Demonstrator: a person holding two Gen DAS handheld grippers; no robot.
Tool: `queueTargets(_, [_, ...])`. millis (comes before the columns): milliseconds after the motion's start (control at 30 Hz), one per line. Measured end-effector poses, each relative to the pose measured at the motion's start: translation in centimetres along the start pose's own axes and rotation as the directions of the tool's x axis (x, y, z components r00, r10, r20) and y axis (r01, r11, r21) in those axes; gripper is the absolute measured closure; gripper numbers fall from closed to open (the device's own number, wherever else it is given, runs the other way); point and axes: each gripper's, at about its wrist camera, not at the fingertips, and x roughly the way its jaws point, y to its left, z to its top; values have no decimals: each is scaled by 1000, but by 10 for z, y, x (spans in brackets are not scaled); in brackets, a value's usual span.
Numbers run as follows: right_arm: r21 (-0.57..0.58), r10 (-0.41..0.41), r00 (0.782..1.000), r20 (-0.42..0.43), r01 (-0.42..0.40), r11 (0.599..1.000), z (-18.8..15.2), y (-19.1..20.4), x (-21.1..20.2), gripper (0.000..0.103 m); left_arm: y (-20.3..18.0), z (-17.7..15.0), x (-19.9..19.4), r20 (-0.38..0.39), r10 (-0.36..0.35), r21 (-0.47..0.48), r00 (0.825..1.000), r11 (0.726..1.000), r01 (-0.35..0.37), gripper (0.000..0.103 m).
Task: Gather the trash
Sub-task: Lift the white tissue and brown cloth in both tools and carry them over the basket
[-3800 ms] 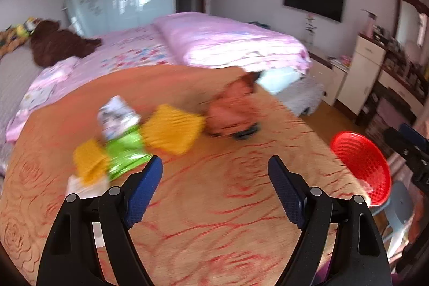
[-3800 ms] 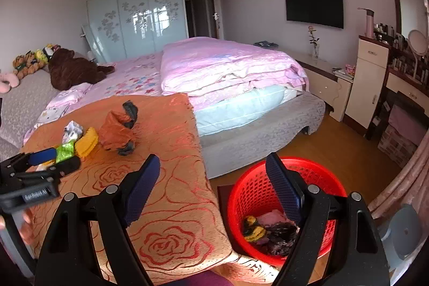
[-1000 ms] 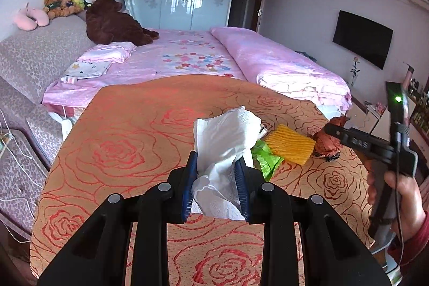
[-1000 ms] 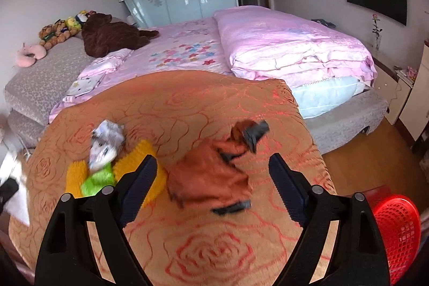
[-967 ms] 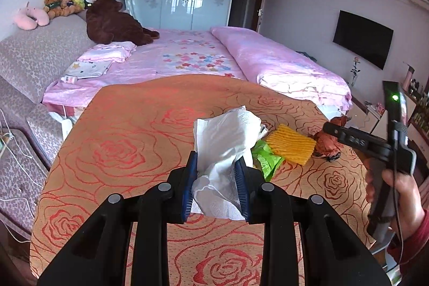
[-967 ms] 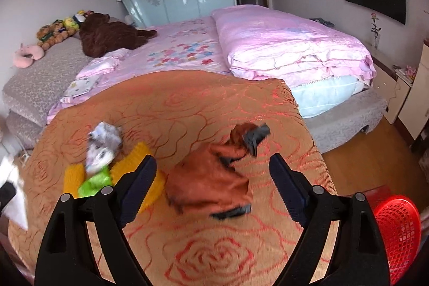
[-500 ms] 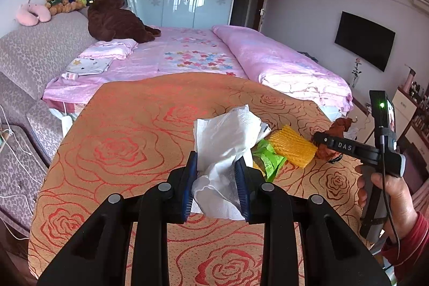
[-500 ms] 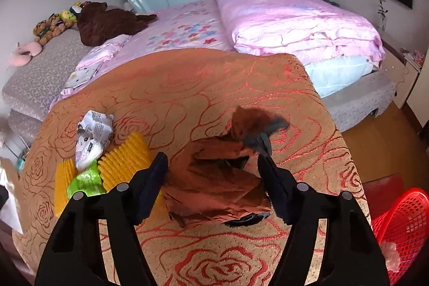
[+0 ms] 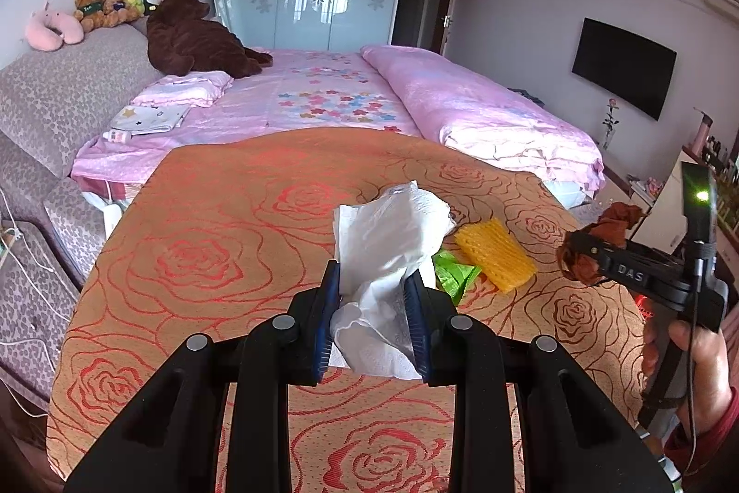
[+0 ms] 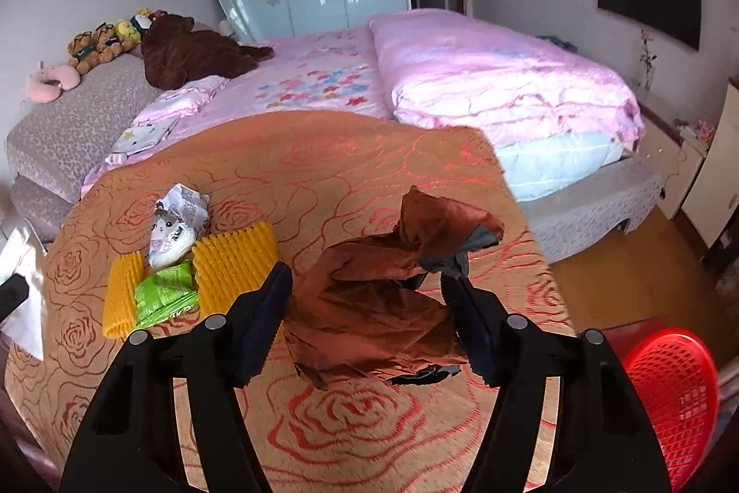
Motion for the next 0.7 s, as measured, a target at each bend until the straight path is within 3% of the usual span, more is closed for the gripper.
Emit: queueTargets(700, [-24, 4, 994, 112, -1, 1000, 1, -2, -62, 38, -11, 4, -1, 19, -9, 32, 1000, 999, 8, 77])
